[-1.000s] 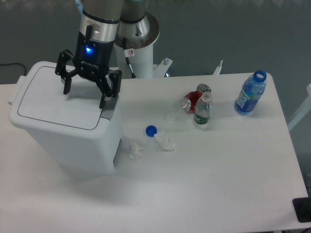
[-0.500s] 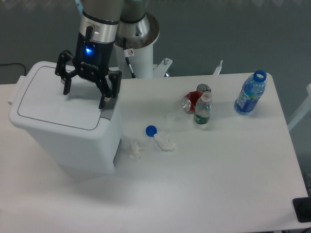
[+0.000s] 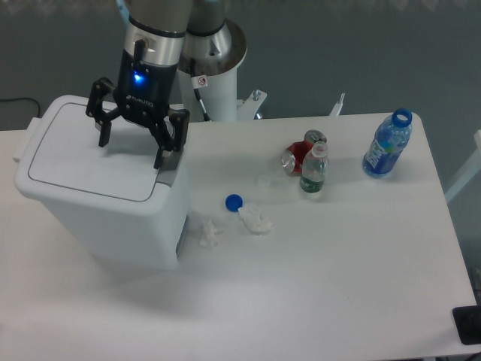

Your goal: Close the trash can

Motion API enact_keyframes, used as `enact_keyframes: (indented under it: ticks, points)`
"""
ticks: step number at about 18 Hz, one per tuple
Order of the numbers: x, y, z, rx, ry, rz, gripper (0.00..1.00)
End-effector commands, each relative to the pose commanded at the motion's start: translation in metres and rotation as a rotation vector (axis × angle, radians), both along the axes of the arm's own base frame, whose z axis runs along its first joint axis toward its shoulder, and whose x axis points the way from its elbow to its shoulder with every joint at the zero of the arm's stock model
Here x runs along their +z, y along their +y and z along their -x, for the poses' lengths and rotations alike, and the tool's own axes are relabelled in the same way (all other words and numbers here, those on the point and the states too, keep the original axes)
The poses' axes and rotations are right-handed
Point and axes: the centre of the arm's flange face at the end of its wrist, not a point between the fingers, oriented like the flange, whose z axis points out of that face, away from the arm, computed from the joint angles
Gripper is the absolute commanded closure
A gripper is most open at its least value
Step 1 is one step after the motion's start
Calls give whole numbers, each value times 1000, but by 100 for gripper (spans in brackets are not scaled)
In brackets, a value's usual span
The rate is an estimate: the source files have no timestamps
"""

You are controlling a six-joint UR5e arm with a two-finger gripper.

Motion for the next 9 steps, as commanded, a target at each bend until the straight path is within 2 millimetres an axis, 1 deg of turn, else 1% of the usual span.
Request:
enact_keyframes:
  ticks: [1,2,5,7,9]
  points:
    - [5,-3,-1,2,7,-8,0]
    - [8,-5,1,10,12,-12,0]
    - [12,-16,23,59,24,-14,0]
    - [16,-25,43,95,35,-21,0]
    - [18,-38,68,119,61,-20,0]
